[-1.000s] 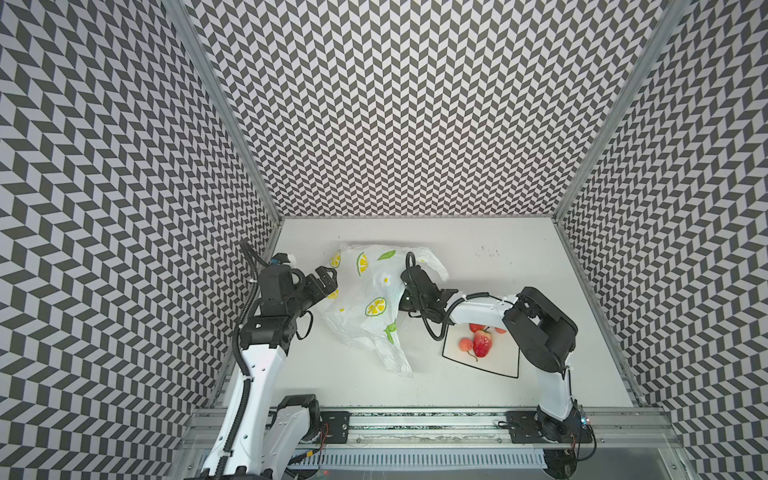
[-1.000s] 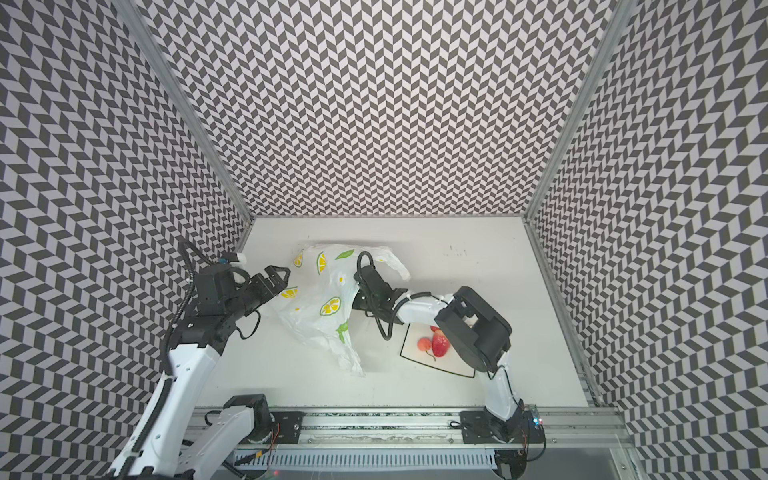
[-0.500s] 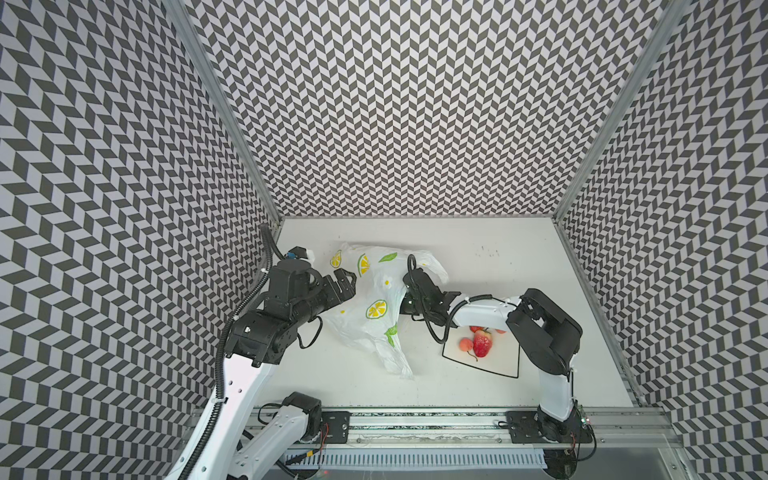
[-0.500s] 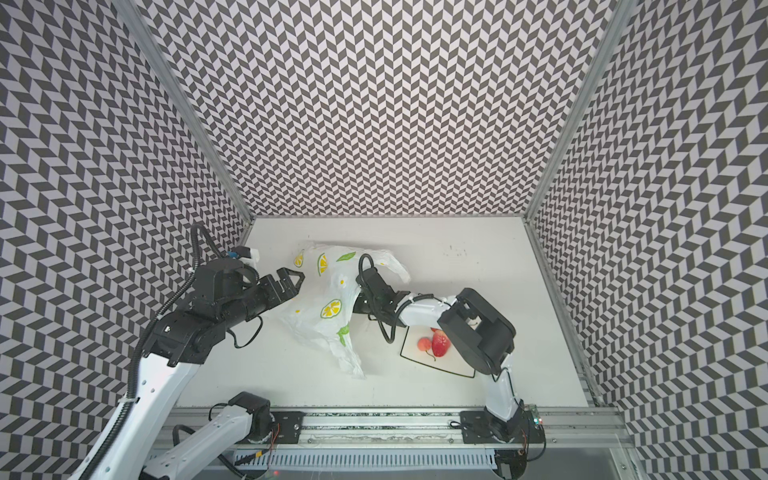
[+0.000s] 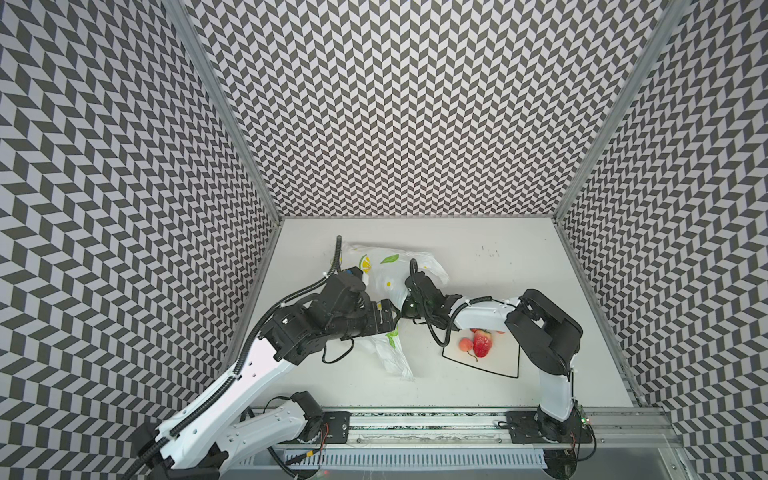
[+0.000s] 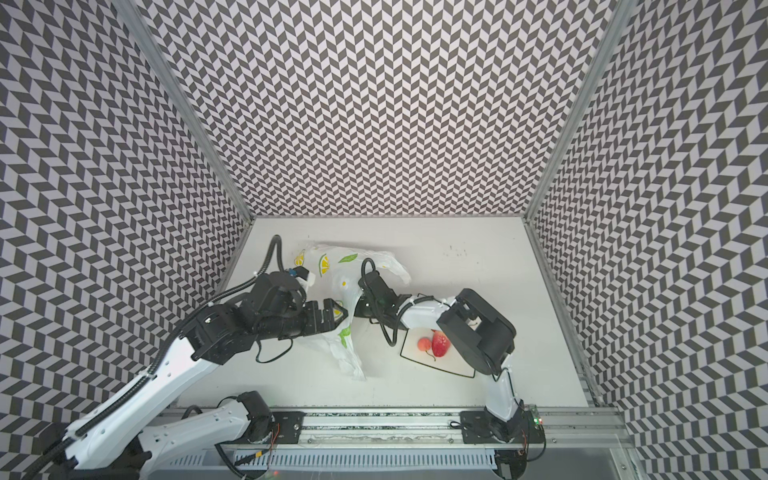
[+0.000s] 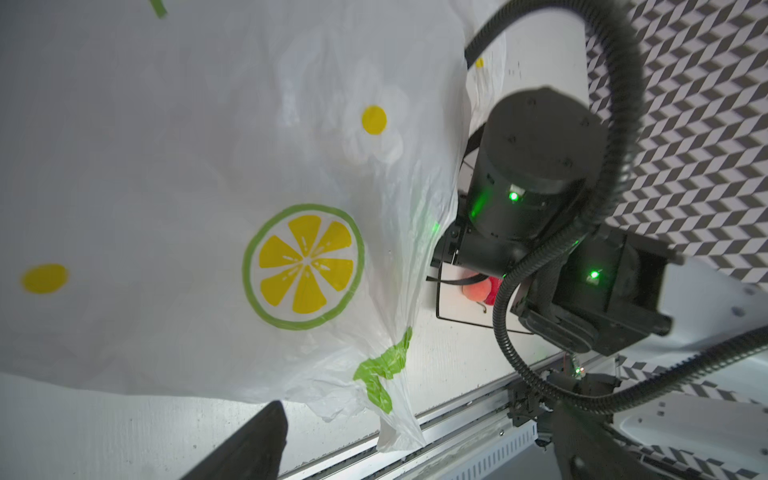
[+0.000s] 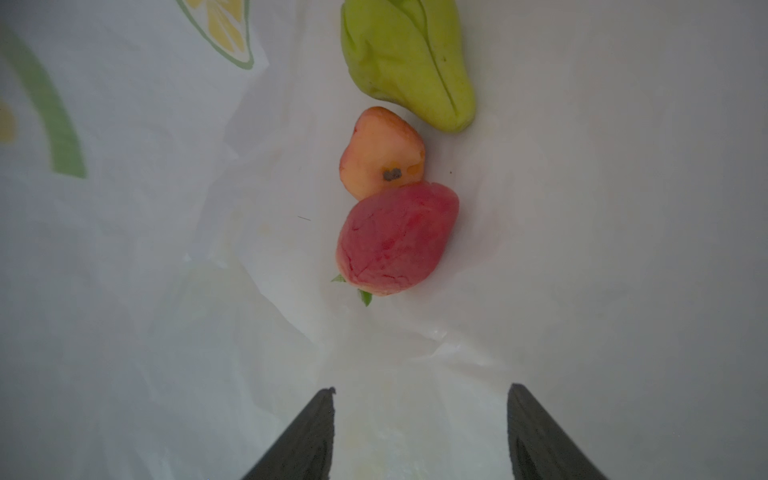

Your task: Take the fake fruits out of the plastic bag

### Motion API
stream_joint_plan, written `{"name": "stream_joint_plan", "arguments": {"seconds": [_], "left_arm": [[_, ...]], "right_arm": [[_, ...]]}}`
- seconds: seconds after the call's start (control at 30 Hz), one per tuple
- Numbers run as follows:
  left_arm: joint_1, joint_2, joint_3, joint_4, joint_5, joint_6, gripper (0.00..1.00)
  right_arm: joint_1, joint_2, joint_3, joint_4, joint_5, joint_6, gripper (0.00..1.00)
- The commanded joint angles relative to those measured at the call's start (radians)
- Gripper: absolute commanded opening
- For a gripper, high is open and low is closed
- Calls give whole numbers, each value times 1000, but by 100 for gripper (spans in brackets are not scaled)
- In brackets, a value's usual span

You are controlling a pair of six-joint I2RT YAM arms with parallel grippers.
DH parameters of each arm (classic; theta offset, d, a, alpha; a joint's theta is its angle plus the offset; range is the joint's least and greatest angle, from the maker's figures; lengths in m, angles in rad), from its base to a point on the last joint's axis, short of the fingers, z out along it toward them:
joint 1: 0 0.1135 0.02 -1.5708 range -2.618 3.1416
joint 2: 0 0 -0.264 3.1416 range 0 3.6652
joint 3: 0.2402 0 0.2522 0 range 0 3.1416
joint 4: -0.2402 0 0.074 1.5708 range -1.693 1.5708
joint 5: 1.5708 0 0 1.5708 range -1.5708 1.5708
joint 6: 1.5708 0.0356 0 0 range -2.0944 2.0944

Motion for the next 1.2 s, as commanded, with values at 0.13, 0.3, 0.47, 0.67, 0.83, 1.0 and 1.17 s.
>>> {"name": "stream_joint_plan", "arguments": {"seconds": [0.13, 0.3, 0.47, 0.67, 0.83, 1.0, 1.17], "left_arm": [[-108, 64, 3, -81, -227, -14, 99], [-112, 46, -40, -75, -240, -8, 95], [-113, 23, -103, -33, -262, -7, 85], [-112, 42, -124, -40, -324, -25, 73], [-112, 35, -132, -61, -369, -49, 46], [-113, 0, -134, -95, -387, -64, 15], [-112, -60, -140, -159, -404, -81, 0]], "right_arm": [[33, -55, 6, 172, -112, 86, 62], [45, -59, 12, 218, -140, 141, 61], [60, -50, 28, 253, -169, 186, 60], [73, -40, 47, 269, -178, 213, 59], [75, -40, 54, 258, -165, 219, 59], [74, -48, 67, 201, -128, 188, 59], [73, -44, 79, 117, -33, 142, 61]]}}
